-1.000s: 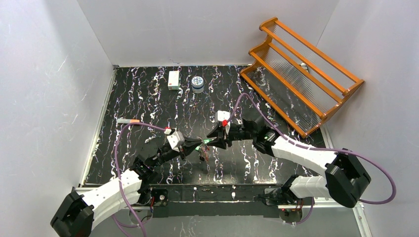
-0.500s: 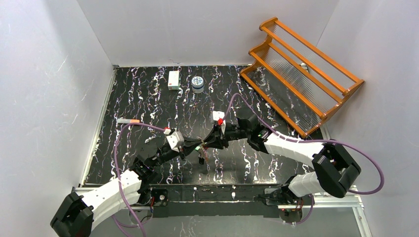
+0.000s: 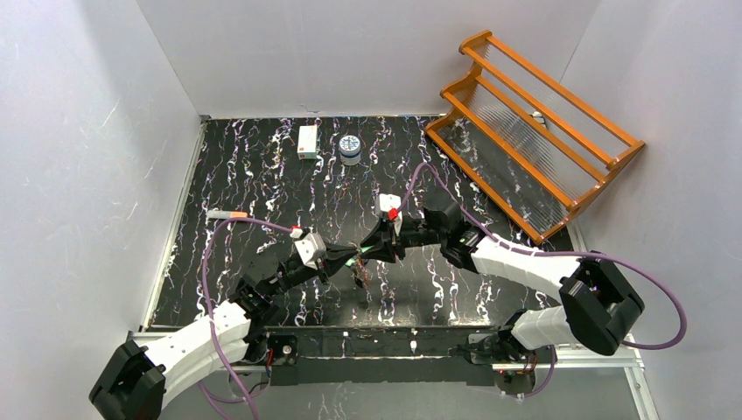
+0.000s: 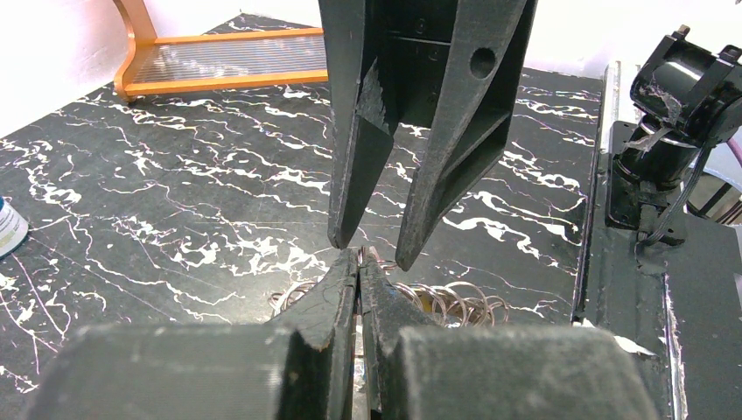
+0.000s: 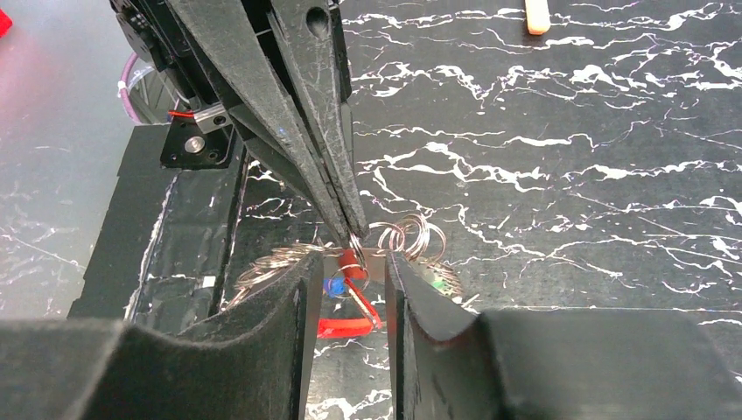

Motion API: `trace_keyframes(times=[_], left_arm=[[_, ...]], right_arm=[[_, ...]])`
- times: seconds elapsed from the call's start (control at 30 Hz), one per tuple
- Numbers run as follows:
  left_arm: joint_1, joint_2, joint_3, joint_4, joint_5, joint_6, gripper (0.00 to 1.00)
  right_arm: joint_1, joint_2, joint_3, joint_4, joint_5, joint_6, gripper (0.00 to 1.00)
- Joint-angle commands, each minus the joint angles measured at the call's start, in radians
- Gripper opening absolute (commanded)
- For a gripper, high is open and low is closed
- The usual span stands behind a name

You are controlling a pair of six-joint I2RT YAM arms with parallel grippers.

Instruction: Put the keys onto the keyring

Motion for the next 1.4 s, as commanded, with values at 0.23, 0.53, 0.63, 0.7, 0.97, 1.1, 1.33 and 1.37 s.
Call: trace_keyframes(times=[0.23,0.53,0.63,0.7,0.97,1.1,1.33,1.37], left_arm=[[-0.001,-0.019,0.016,0.058,0.015,0.009,0.00],[-0.001,-0.024,0.016,0.058,0.016,0.005,0.00],[-0.001,-0.025,0.015,0.058,0.018,0.005,0.00],[-0.001,-0.024,0.016,0.058,0.019,0.005,0.00],[-0.001,-0.024,0.015,0.059,0.015,0.006,0.00],[-0.001,-0.015,0.031,0.053,0.046,0.030,0.11],[-0.001,-0.030,0.143,-0.250,0.036,0.226,0.34],[-0.001,-0.030,0.171,-0.329,0.029,0.268,0.34]], right_arm=[[-0.011,-0.014,0.006,0.054,0.011,-0.013,0.35],[-0.012,0.037,0.024,0.084,-0.040,0.011,0.33],[-0.012,0.055,0.031,0.088,-0.064,0.020,0.28],[-0.011,0.064,0.032,0.092,-0.073,0.025,0.21],[-0.012,0.046,0.017,0.101,-0.031,0.025,0.01],[-0.012,0.035,0.035,0.033,-0.016,-0.014,0.01],[-0.011,0.034,0.153,-0.338,0.078,-0.201,0.01],[-0.010,0.033,0.167,-0.404,0.098,-0.229,0.01]])
